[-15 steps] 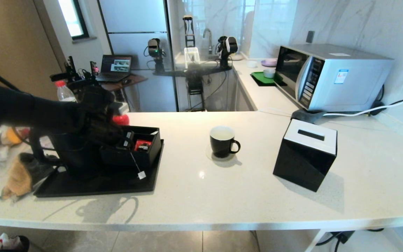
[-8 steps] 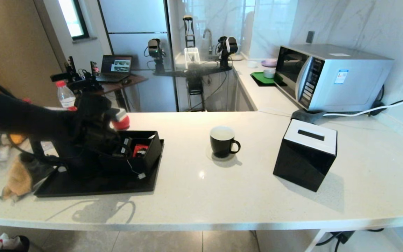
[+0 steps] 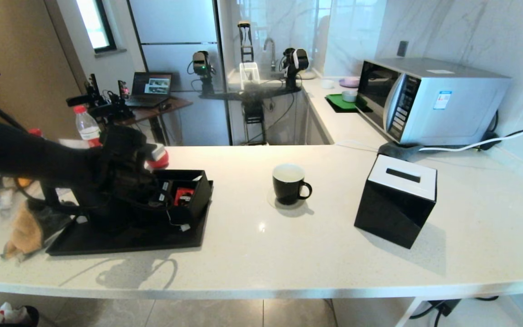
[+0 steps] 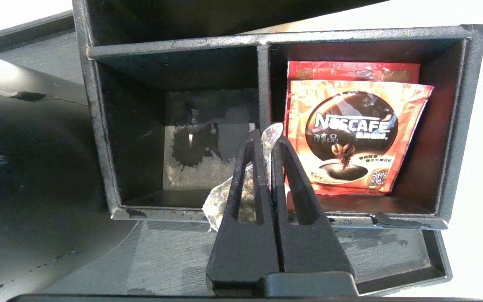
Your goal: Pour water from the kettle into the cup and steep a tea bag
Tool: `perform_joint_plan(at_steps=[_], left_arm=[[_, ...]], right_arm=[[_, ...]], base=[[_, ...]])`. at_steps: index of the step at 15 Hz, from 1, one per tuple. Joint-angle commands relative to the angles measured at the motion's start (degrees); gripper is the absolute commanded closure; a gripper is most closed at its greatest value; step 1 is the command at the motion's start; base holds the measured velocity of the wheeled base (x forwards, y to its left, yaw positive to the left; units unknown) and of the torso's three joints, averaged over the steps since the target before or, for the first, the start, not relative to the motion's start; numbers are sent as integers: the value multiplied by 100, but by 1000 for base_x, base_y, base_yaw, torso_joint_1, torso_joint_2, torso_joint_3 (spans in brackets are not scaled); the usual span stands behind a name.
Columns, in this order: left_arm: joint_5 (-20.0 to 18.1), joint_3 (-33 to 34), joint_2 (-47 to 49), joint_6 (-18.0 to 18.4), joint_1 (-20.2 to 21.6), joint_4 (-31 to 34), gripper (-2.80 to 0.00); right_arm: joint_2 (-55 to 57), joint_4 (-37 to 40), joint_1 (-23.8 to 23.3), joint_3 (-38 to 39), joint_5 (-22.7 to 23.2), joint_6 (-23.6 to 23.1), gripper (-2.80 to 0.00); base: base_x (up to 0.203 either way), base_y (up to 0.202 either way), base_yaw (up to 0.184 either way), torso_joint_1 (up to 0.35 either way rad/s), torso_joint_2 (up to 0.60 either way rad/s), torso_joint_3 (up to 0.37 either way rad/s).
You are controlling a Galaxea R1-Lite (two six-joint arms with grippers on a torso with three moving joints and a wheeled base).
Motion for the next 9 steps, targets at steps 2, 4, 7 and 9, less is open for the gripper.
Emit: perform_joint_plan(at_steps=[2,4,7,9], left_arm=[[8,4,91,3,5,37,0],[8,4,99,3,5,37,0],[-1,4,99,3,5,37,0],[-1,5,99,3,2,37,-280]], right_arm=[[7,4,2,0,3,-3,0],[7,4,2,0,3,-3,0],[7,4,2,0,3,-3,0],[7,4,2,0,3,-3,0]], base=[[0,0,0,0,0,0],[0,0,0,0,0,0],[0,0,0,0,0,0],[0,0,0,0,0,0]])
